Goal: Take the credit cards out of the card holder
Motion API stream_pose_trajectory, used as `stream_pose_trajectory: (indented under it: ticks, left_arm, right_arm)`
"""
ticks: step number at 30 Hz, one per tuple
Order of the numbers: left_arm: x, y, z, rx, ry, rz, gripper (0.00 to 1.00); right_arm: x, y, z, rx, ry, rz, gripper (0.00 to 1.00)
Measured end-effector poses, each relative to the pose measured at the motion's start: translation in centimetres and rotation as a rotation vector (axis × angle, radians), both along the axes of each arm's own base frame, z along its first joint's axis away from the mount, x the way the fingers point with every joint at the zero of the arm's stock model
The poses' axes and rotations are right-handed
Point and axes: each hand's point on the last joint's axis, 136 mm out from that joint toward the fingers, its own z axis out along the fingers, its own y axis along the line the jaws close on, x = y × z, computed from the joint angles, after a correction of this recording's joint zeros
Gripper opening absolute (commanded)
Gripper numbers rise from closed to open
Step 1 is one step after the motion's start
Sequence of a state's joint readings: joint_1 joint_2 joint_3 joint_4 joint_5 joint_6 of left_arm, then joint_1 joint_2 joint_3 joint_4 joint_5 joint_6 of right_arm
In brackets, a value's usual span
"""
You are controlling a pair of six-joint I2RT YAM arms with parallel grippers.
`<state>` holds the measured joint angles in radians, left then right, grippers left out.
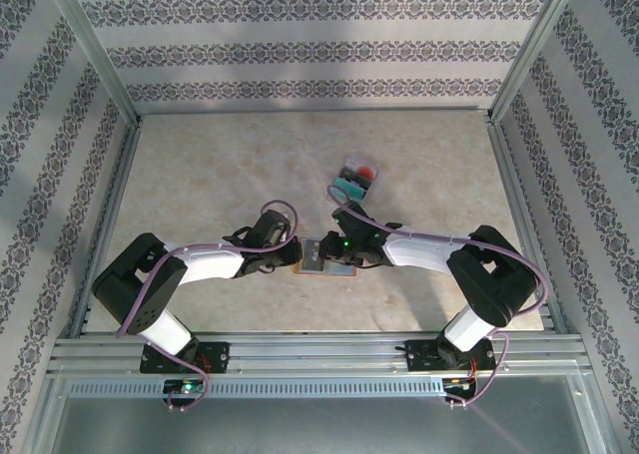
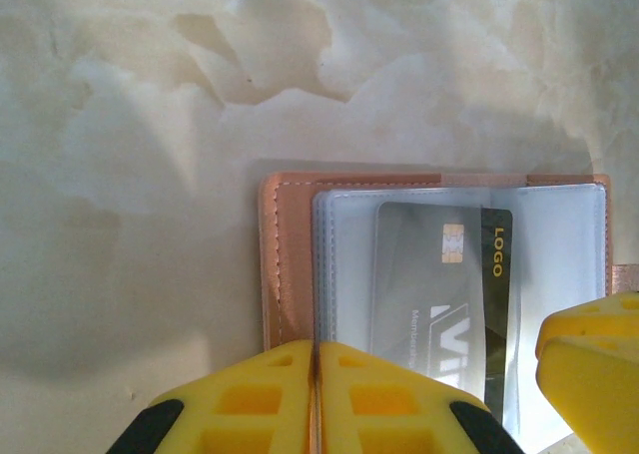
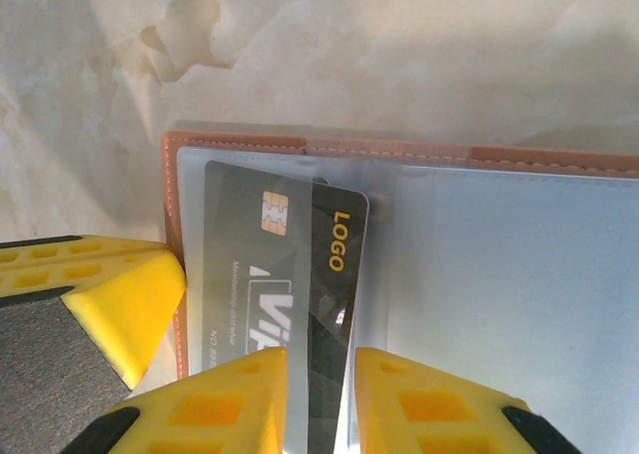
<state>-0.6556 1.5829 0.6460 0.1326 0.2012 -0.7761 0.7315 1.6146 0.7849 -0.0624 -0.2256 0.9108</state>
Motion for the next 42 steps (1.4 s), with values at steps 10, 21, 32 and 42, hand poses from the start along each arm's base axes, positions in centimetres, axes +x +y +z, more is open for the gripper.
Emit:
stream_pose_trajectory:
  ticks: [10, 21, 32, 42]
  left_arm:
    - [0.0, 0.0, 0.0, 0.0, 0.0, 0.0, 0.12]
    - [0.0, 0.0, 0.0, 0.001, 0.001, -0.001, 0.12]
    - [-0.1, 0.0, 0.0, 0.002, 0.003, 0.0, 0.12]
    - [-0.1, 0.1, -0.1, 0.006, 0.004, 0.002, 0.12]
  right_arm:
    - [-0.6, 0.3, -1.5, -0.024, 0.029, 0.018, 0.25]
    - [-0.5, 0.5, -1.4, -0.021, 0.028, 0.02, 0.22]
    - [-0.2, 0.9, -1.0, -0.004, 0.013, 0.021, 0.22]
    - [0.2, 1.2, -0.8, 0.043, 0.0, 0.019, 0.22]
